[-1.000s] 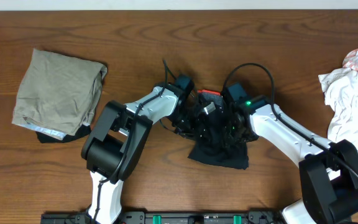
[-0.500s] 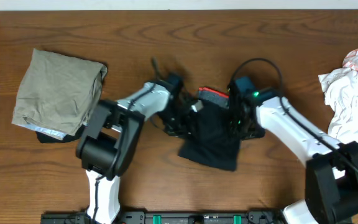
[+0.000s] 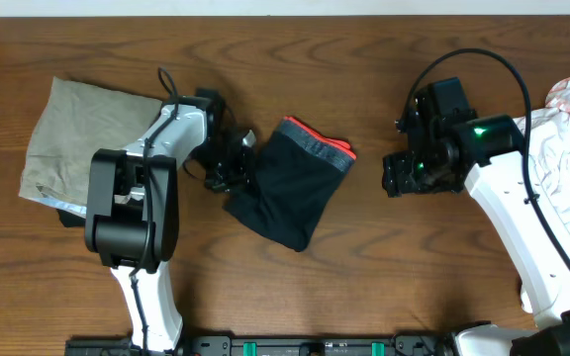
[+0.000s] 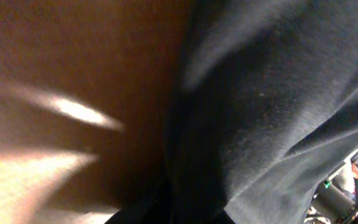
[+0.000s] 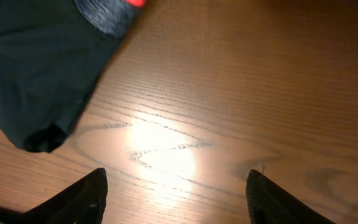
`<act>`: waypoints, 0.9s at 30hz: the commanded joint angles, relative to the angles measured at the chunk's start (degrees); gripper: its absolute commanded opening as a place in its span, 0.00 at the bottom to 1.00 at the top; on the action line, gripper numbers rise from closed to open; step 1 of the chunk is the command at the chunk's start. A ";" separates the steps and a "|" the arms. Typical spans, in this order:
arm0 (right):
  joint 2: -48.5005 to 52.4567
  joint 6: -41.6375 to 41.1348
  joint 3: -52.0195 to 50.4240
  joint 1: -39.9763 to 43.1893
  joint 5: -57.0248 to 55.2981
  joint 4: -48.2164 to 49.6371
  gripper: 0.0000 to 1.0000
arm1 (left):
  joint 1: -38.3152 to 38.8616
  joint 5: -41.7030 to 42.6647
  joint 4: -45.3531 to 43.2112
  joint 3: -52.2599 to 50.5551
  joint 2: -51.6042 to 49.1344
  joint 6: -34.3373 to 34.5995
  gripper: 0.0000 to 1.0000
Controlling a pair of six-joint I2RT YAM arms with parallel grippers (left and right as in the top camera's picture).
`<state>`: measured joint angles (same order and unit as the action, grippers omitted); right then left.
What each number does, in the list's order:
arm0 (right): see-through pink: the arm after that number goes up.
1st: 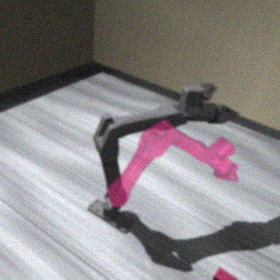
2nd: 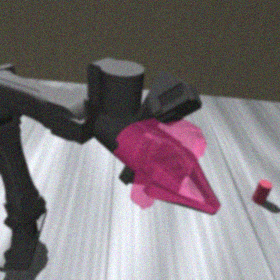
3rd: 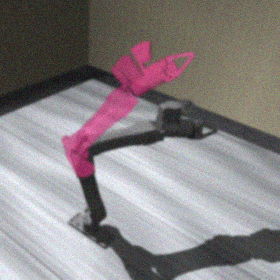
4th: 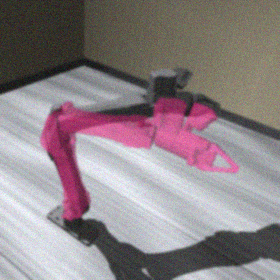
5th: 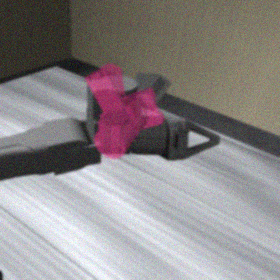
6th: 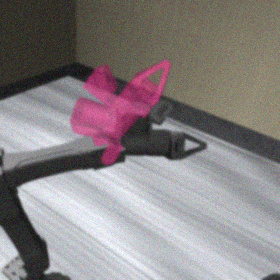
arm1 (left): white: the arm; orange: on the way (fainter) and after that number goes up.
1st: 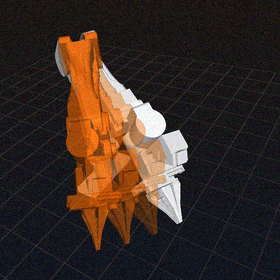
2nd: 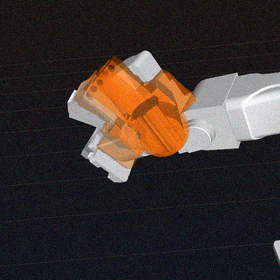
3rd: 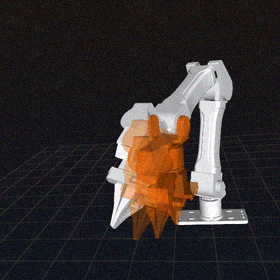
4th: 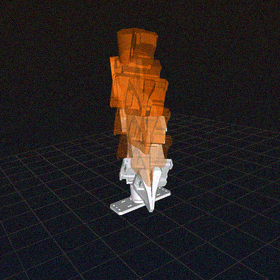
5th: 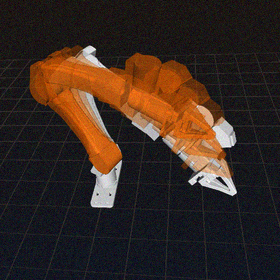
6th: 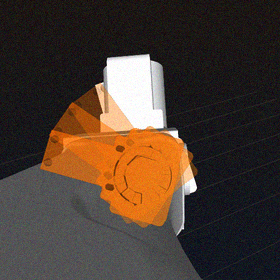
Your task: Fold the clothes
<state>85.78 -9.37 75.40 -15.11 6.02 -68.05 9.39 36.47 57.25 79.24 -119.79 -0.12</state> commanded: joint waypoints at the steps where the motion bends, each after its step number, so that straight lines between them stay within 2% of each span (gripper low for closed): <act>1: -0.31 1.33 0.57 0.59 0.39 -0.33 0.70 | 2.73 -0.94 4.11 0.63 -0.76 1.51 0.06; 7: -0.31 1.31 0.57 0.59 -0.04 -0.26 0.70 | 6.51 -1.22 8.04 0.61 -0.76 4.79 0.06; 8: -0.31 1.31 0.57 0.59 -0.02 -0.26 0.71 | 6.49 -1.33 8.04 0.61 -0.76 4.79 0.13; 10: -0.31 1.31 0.57 0.59 -0.04 -0.28 0.72 | 5.77 -2.67 8.20 0.61 -0.76 4.79 0.72; 11: -0.31 1.31 0.57 0.59 -0.22 -0.26 0.73 | 5.33 -3.69 8.26 0.61 -0.74 4.79 0.94; 12: -0.31 1.31 0.57 0.59 -0.22 -0.28 0.73 | 4.85 -4.63 8.28 0.61 -0.74 4.79 0.98; 17: -0.31 1.75 0.57 0.59 -0.20 -0.33 0.74 | 1.46 -5.90 7.76 0.61 -0.74 4.76 0.98; 21: -0.31 1.75 0.57 0.59 -0.20 -0.11 0.74 | -0.35 -5.79 2.80 0.61 -0.76 4.35 0.98; 25: -0.31 1.73 0.57 0.59 -0.20 0.11 0.74 | -0.04 2.32 -1.66 0.52 -0.76 -3.39 0.98; 27: -0.31 1.70 0.57 0.59 -0.20 0.11 0.74 | 0.37 5.18 -3.48 0.31 -0.76 -4.35 0.98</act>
<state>85.78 -8.49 75.40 -15.11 5.98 -67.96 9.04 37.01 55.88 79.68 -119.57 1.06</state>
